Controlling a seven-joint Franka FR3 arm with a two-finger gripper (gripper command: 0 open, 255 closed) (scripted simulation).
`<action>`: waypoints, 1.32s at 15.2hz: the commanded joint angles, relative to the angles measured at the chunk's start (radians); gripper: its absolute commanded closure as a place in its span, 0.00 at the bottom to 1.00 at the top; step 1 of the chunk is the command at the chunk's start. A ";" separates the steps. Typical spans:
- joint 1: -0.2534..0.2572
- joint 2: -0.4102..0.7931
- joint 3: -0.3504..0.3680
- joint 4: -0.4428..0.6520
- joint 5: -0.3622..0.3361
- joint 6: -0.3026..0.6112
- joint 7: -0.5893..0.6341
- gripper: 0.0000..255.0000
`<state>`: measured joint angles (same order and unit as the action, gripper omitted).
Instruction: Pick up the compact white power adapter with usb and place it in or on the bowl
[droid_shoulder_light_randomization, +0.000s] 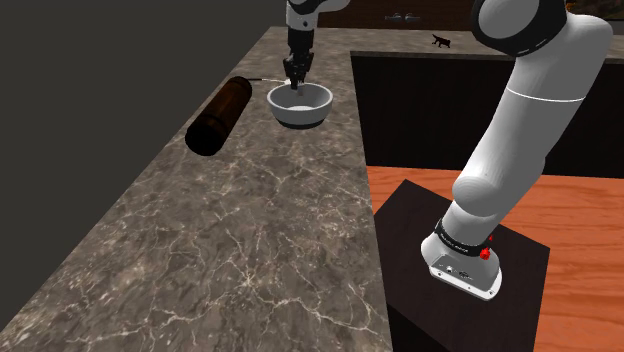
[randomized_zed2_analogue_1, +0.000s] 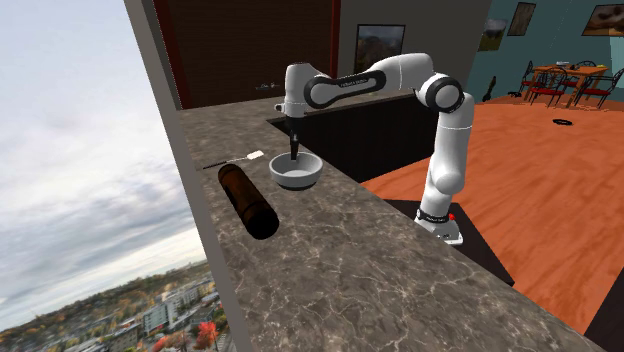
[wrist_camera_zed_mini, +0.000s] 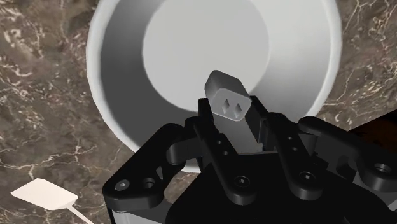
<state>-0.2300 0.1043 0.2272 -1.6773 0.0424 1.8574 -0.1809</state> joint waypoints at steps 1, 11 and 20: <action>0.000 0.000 0.000 -0.001 0.000 0.001 0.000 1.00; -0.002 -0.004 -0.001 0.062 0.000 -0.065 0.000 0.00; -0.003 -0.002 -0.002 0.124 0.000 -0.126 0.001 0.00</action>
<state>-0.2327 0.1022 0.2252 -1.5537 0.0422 1.7318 -0.1803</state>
